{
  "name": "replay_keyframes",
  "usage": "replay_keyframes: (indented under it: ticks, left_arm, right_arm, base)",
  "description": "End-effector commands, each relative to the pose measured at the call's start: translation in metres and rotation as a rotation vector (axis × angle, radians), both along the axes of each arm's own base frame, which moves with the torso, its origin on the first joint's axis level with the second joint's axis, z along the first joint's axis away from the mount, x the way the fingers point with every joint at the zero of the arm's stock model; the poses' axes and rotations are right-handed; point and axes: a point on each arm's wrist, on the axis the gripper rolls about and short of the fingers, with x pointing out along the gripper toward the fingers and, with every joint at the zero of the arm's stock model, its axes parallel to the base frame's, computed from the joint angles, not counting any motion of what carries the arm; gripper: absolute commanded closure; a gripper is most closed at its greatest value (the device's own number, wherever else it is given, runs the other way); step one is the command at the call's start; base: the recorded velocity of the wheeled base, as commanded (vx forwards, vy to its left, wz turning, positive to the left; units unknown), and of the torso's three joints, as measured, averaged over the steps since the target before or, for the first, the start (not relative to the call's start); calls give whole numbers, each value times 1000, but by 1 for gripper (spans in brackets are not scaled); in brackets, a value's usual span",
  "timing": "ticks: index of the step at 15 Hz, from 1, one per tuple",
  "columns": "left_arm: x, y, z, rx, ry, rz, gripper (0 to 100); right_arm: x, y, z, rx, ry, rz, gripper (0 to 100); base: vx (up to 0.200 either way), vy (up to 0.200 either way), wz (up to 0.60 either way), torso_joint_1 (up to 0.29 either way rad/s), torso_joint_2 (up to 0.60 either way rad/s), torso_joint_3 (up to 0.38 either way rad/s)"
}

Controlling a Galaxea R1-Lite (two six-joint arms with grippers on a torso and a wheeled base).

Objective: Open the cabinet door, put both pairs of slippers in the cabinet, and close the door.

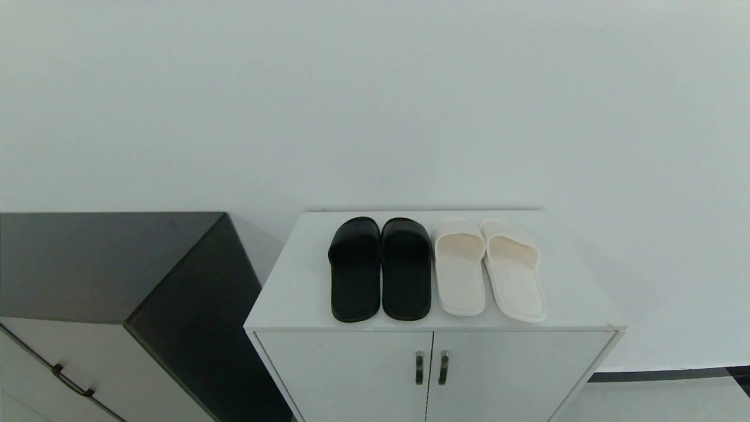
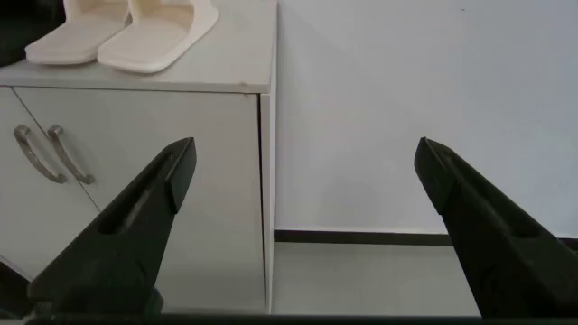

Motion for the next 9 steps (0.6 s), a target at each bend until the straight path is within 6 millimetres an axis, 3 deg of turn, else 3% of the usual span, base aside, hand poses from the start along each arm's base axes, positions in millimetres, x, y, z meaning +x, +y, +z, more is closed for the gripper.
replay_keyframes:
  ticks: [1, 2, 3, 4, 5, 7, 9]
  left_arm:
    - [0, 0, 0, 6, -1, 1, 100]
    - [0, 0, 0, 10, -1, 1, 100]
    - [0, 0, 0, 9, -1, -1, 100]
    - [0, 0, 0, 10, -1, -1, 100]
    - [0, 0, 0, 9, -1, -1, 100]
    - [0, 0, 0, 26, -1, -1, 100]
    - [0, 0, 0, 38, 0, -2, 100]
  right_arm:
    - [0, 0, 0, -1, -3, 1, 0]
    - [-1, 0, 5, 7, -26, 3, 0]
    - [-10, 0, 45, 82, -141, 6, 0]
    - [-13, 0, 72, 149, -151, 10, 0]
    - [-8, 1, 84, 134, -83, 47, 0]
    - [16, 4, 83, 138, 99, 178, 0]
    - [48, 6, 95, 152, 189, 259, 0]
  base:
    - [0, 0, 0, 0, 0, 0]
    - [0, 0, 0, 0, 0, 0]
    - [0, 0, 0, 0, 0, 0]
    - [0, 0, 0, 0, 0, 0]
    - [0, 0, 0, 0, 0, 0]
    - [0, 0, 0, 0, 0, 0]
    - [0, 0, 0, 0, 0, 0]
